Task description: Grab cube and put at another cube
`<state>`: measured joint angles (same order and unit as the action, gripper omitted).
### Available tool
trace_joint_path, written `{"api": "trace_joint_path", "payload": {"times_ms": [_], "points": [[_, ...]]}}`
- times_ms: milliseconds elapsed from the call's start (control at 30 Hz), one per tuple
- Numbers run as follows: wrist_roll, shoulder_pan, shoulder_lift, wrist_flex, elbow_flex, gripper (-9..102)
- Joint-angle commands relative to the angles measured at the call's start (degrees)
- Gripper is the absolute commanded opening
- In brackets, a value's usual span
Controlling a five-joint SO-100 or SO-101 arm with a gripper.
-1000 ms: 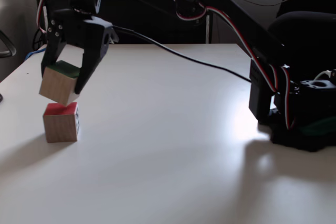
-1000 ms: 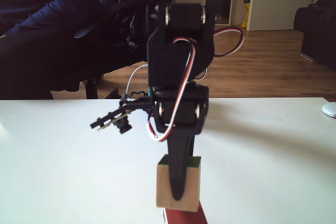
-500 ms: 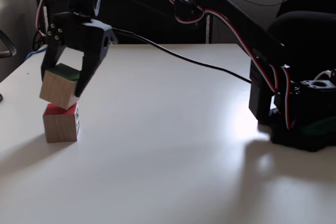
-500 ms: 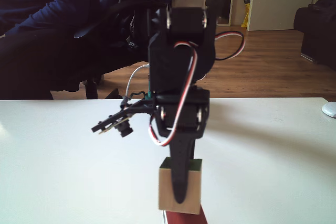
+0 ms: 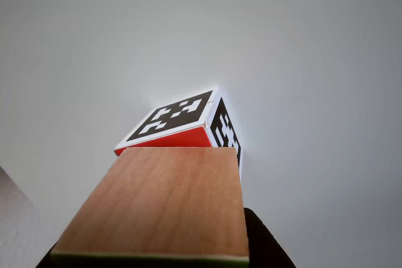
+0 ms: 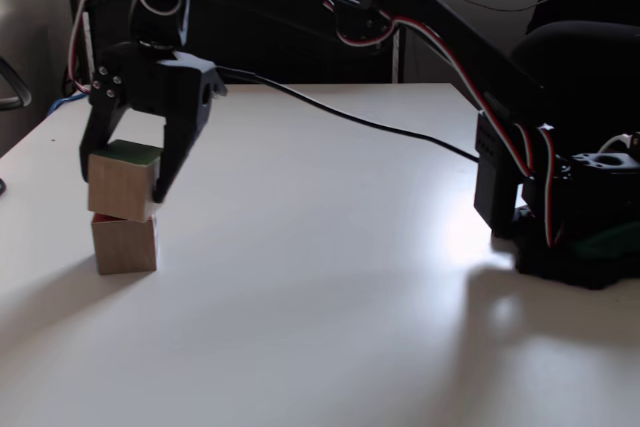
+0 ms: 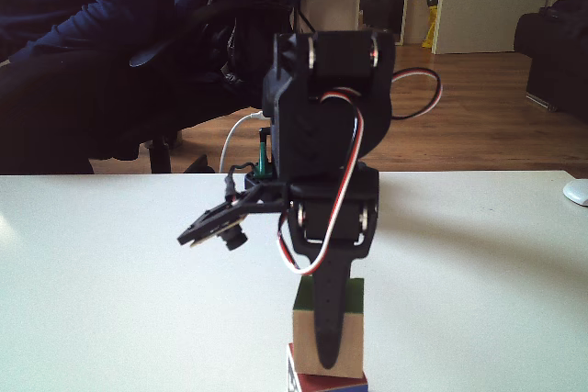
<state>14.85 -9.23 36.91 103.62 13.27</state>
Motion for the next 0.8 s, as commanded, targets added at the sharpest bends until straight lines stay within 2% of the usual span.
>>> {"api": "trace_joint_path", "payload": {"times_ms": [0, 467, 767], "points": [[0.35, 0.44, 4.75, 0.0, 0.0, 34], [2.9, 0.18, 8.09, 0.0, 2.99, 41], [2.55, 2.2, 27.51, 0.0, 19.78, 44]]}}
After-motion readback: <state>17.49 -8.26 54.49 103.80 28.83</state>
